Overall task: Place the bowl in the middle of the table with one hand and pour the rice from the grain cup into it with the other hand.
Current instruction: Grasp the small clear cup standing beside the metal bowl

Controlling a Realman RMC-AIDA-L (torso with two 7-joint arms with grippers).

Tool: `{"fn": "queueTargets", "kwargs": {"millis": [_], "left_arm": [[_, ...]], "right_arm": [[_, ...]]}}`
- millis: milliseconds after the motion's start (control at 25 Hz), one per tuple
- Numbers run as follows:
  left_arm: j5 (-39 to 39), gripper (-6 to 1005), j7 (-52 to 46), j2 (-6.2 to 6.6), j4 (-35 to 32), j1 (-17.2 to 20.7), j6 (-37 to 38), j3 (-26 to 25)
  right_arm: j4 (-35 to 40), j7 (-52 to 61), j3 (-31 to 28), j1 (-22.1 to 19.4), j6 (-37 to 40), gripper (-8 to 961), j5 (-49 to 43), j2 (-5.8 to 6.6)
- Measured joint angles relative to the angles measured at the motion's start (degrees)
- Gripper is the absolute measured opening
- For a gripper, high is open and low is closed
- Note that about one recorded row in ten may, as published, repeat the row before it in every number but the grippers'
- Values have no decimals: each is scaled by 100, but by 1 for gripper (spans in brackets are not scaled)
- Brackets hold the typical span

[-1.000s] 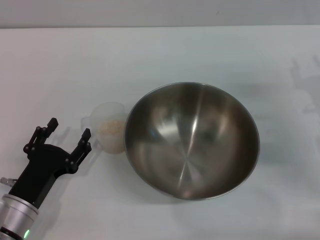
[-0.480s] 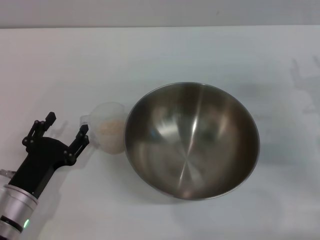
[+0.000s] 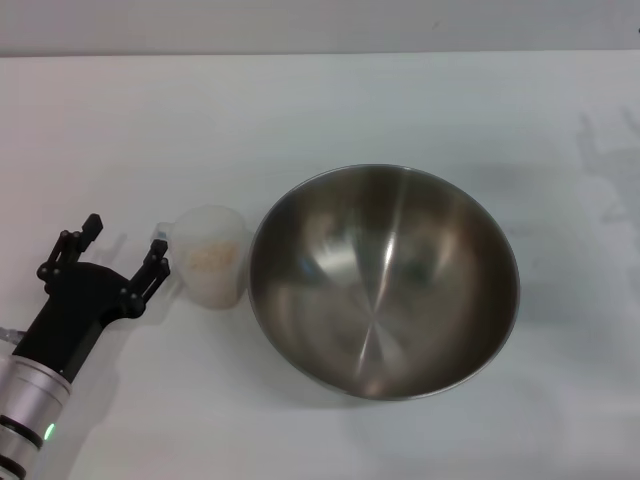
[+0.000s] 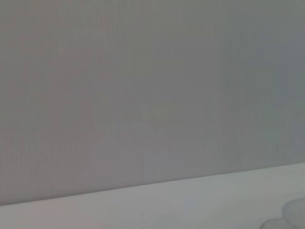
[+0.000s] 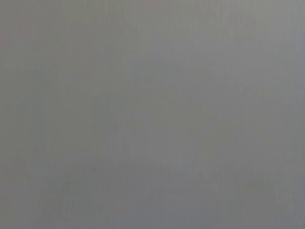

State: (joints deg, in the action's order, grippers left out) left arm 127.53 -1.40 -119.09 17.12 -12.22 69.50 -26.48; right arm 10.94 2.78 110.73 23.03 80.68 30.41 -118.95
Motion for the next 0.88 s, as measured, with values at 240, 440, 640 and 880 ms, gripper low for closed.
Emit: {"fn": "queueTargets", "kwargs": {"millis": [240,440,640,880], "left_arm": [[-1,671,-25,0,21,-65,-92,-108],[0,669,-25,0,66,-73,-98,-112],[0,666,-45,-2,85,-81,-98,-112],[-4,664,-44,-8,131,-98,-216,-138]], "right_arm": [[0,3,0,12,-14,543,0,-10],[5,27,1,17,-18,543,0,-20],[4,70,0,17,-18,544,0,-23],[0,74,1,15,-18,545,-8,-23]]}}
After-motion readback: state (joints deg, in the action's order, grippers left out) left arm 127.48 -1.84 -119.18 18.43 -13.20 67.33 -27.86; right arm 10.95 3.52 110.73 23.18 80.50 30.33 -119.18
